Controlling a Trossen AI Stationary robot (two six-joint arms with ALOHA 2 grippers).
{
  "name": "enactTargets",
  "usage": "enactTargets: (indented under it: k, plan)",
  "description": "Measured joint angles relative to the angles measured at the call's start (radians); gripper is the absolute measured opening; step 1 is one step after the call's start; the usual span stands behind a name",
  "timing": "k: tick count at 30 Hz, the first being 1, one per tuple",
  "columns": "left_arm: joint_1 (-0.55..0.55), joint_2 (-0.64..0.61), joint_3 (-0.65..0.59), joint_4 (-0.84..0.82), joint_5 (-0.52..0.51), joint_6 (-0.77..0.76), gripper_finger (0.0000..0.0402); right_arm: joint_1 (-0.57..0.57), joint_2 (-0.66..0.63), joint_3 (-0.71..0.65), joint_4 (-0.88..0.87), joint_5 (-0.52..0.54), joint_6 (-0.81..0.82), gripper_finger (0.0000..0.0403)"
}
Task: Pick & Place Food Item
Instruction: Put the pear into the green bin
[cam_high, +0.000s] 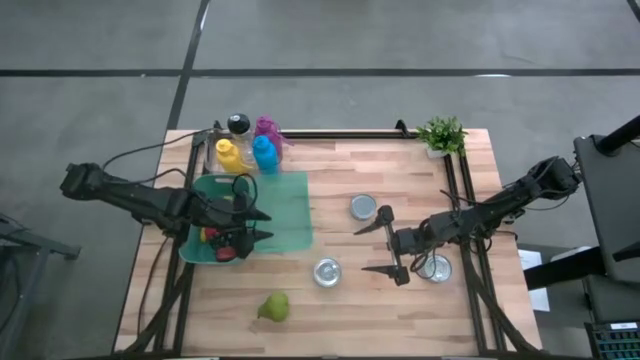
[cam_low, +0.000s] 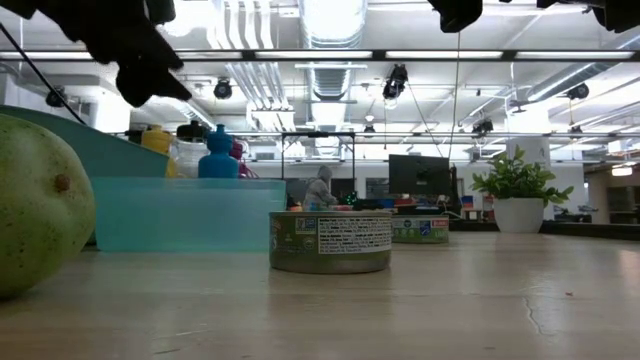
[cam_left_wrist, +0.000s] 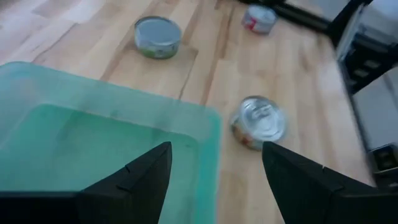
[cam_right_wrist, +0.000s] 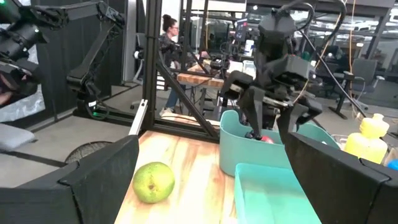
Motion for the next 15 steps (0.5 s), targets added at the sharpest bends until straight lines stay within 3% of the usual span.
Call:
enactTargets:
  k: [15]
  plan:
    - [-0.192,0.004,0.109,-0.054,-0.080,-0.046,0.0254,0.000,0.000,0.000,0.000,0.000,-0.001,0.0400]
